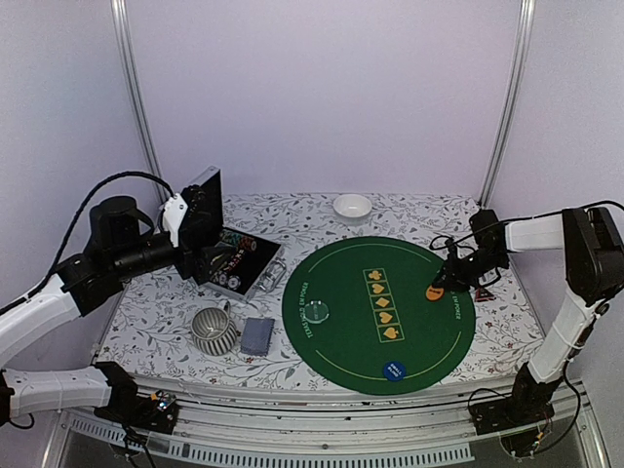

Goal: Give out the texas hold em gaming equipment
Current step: Place the big blind button on the poker table mat.

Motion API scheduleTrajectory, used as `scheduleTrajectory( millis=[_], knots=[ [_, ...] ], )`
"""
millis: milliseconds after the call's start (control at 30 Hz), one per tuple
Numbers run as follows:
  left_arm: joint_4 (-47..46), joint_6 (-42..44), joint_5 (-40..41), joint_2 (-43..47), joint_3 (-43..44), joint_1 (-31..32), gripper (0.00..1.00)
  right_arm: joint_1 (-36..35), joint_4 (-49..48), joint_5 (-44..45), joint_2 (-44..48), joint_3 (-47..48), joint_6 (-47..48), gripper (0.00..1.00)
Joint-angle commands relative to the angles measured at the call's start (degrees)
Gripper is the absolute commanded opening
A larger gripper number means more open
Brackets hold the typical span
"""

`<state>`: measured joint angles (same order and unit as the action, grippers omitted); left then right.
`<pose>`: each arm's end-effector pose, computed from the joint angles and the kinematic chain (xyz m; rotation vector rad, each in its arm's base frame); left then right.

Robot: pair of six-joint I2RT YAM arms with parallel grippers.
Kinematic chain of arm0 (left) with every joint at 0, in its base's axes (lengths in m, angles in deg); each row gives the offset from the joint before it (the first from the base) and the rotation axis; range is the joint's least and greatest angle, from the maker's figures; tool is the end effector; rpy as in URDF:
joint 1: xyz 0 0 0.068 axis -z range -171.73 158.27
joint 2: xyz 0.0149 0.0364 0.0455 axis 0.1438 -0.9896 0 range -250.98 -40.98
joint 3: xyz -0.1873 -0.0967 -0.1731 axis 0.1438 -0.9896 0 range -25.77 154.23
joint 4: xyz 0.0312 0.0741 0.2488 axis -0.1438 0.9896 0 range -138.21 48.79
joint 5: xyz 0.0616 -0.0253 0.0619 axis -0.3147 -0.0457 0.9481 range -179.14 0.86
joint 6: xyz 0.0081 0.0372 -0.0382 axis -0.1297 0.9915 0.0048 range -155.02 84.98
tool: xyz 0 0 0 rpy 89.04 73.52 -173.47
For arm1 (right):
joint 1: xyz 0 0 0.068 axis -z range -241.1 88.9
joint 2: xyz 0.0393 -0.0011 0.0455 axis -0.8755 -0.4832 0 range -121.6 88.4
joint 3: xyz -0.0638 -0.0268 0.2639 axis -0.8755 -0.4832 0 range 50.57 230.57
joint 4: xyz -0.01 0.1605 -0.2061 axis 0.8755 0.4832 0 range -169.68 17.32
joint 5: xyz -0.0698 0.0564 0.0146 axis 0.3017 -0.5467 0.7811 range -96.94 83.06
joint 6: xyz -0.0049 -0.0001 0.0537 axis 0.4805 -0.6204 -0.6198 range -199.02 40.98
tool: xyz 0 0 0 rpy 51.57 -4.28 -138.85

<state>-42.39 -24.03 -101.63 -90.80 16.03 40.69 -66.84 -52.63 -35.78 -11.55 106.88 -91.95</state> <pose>0.1701 -0.1171 0.3144 0.8199 1.6369 -0.4620 0.3158 0.0489 0.1487 0.0532 2.7913 0.7845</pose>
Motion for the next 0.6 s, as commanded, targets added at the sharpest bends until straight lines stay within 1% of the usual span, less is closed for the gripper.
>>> scheduleTrajectory(
  millis=[0,367,467,567],
  knots=[
    [-1.6,0.6,0.4,1.0,-1.0,-0.9,0.98,0.6,0.5,3.4,-0.4,0.2,-0.1,0.28],
    [-1.7,0.8,0.3,1.4,-1.4,-0.9,0.98,0.5,4.7,8.4,-0.2,2.9,0.4,0.31],
    [-1.6,0.8,0.3,1.4,-1.4,-0.9,0.98,0.4,7.6,13.4,0.6,4.8,0.2,0.36],
    [-1.6,0.8,0.2,1.4,-1.4,-0.9,0.98,-2.0,13.5,21.8,2.4,9.0,-0.8,0.43]
  ],
)
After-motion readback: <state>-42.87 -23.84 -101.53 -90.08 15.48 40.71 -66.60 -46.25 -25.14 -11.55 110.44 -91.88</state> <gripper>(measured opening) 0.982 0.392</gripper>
